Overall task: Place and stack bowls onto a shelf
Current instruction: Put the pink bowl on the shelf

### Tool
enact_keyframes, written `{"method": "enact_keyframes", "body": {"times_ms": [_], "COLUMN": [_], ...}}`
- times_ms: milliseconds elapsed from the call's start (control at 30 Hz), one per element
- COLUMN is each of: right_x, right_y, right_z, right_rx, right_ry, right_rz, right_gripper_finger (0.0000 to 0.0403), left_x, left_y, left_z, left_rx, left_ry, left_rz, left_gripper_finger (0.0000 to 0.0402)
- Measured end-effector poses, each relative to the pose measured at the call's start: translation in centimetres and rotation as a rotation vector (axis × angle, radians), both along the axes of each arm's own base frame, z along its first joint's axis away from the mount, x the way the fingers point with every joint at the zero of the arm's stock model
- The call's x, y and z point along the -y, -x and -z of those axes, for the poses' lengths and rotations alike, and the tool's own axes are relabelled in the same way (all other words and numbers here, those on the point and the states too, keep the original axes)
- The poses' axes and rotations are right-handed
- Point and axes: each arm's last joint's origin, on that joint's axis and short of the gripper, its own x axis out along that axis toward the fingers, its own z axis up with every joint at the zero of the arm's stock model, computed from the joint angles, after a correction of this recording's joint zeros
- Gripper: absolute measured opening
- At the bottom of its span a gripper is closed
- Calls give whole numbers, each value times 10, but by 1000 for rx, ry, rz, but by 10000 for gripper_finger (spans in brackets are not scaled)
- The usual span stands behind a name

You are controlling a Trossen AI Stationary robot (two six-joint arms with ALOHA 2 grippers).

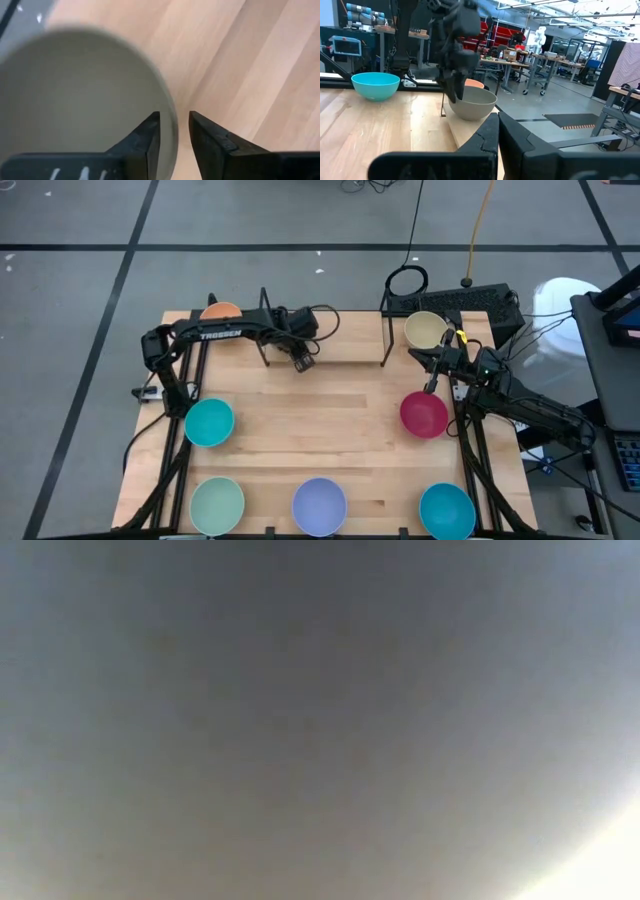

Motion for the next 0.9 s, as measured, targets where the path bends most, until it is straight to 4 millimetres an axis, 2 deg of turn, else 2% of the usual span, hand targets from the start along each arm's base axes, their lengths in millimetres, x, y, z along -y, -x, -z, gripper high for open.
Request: {"method": "enact_keyframes", "body": {"times_ms": [300, 433, 633, 900], "right_x": [0, 0, -1, -2], "right_y": [0, 1, 2, 3], "right_z": [-2, -10, -20, -22], "right_rx": [19, 99, 263, 285], "right_ry": [5, 16, -96, -92], "right_rz": [0, -4, -27, -31], "right_gripper_finger": [0, 0, 0, 0], "left_x": [4, 16, 33, 46], "left_y": [-12, -16, -20, -17], "left_z": [-51, -77, -114, -144], "left_rx": [90, 118, 201, 263], "left_ry": [-61, -86, -110, -119], "left_rz": [73, 133, 179, 192], "left_gripper_finger": [113, 113, 113, 113]}}
